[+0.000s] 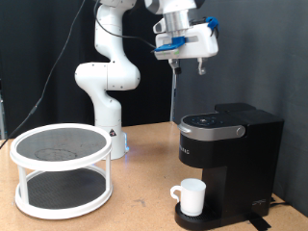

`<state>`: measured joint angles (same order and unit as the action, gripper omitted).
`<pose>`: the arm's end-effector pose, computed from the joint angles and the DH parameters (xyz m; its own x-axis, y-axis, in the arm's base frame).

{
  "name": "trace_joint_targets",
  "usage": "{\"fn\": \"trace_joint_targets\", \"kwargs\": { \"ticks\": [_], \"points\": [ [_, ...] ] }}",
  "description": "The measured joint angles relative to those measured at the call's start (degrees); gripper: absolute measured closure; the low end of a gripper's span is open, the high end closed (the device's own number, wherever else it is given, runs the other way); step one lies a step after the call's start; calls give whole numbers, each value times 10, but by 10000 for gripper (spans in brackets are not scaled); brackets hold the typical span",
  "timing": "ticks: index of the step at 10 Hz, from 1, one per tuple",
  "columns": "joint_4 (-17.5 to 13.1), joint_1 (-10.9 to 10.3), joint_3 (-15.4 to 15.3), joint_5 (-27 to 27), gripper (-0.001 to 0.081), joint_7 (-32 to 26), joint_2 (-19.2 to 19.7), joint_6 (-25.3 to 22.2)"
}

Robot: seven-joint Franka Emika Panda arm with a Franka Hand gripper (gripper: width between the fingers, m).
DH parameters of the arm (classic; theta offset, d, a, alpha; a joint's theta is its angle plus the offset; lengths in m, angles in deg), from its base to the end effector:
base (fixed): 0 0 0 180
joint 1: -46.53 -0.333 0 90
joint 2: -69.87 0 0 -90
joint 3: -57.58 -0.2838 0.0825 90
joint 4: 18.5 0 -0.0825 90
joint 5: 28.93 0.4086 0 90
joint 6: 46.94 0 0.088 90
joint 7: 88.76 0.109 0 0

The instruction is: Make a cup of coffee with the keurig machine

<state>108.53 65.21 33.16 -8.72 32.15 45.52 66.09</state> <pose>0.4838 0.0852 0.5059 -0.5268 -0.8212 -0.2193 -0.8367 0.5464 -0.0365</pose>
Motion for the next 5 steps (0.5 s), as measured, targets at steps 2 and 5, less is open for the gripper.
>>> {"fn": "trace_joint_targets", "kwargs": {
  "ticks": [2,5],
  "points": [
    [-34,4,-7,-12,72,23,35,3],
    [-74,4,-12,-43,72,40,90,5]
  ]
}}
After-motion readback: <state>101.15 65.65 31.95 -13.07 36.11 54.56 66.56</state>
